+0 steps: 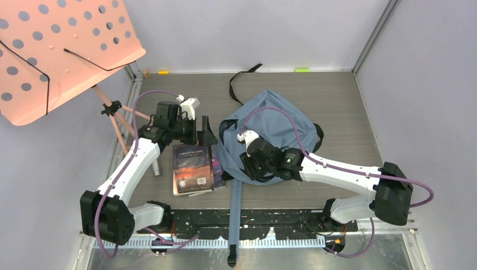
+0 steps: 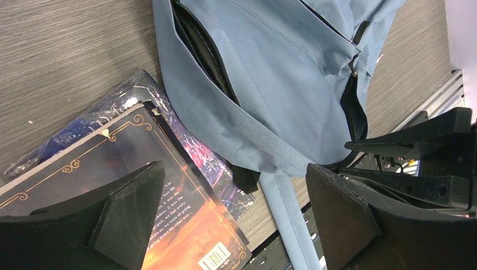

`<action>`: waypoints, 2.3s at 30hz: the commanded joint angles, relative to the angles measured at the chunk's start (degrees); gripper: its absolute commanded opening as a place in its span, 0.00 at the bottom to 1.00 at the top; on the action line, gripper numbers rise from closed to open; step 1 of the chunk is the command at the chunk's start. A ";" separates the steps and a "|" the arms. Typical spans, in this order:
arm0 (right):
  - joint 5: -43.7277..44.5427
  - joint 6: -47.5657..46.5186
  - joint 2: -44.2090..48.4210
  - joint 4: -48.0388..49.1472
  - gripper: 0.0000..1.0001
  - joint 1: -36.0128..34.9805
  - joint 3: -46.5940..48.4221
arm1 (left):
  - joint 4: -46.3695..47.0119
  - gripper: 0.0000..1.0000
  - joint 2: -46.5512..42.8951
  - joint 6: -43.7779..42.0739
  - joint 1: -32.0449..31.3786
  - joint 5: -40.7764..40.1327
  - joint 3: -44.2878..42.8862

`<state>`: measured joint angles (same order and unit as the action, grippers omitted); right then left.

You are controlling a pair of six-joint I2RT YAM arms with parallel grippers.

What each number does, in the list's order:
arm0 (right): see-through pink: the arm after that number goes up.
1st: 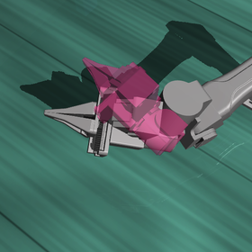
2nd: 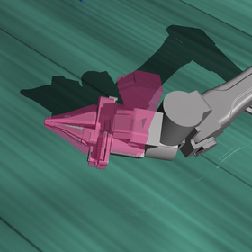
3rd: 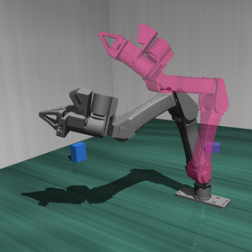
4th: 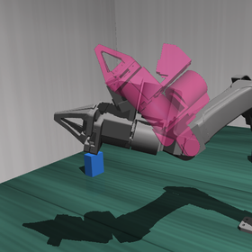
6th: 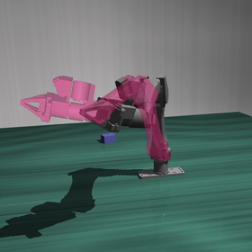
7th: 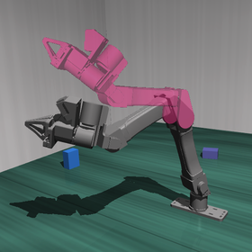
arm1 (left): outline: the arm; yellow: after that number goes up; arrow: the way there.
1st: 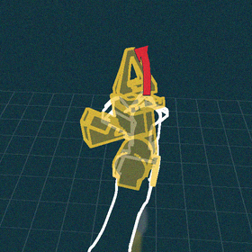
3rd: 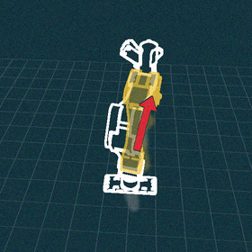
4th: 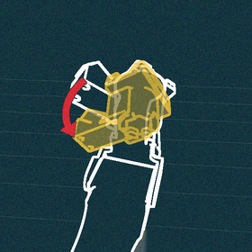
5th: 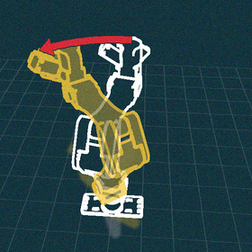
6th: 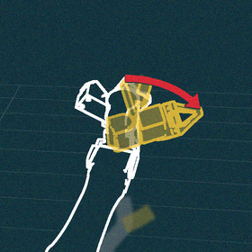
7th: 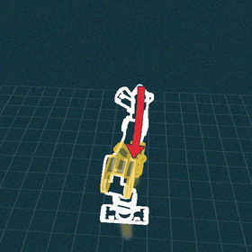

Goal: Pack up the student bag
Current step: Adjust the student bag at the center of the board.

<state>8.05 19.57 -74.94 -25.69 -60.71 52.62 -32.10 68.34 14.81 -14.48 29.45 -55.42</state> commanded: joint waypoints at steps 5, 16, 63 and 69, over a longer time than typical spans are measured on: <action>-1.16 -1.20 -3.13 1.81 0.39 -1.96 3.18 | -0.68 1.00 -0.81 -0.32 0.24 1.06 -0.12; 7.41 -0.05 -6.33 4.38 0.33 -2.75 2.62 | 0.36 0.99 -1.06 1.41 0.24 2.84 0.90; 36.73 2.16 3.16 -8.95 0.00 27.68 16.35 | 33.82 0.07 9.44 27.34 -19.91 -7.58 18.34; 27.35 2.16 -8.42 -5.35 0.01 41.70 16.30 | 35.67 0.05 4.71 31.67 -26.75 -13.81 22.85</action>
<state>40.62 22.81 -77.17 -34.06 -25.02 67.40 1.85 76.84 43.51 -38.04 20.25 -34.89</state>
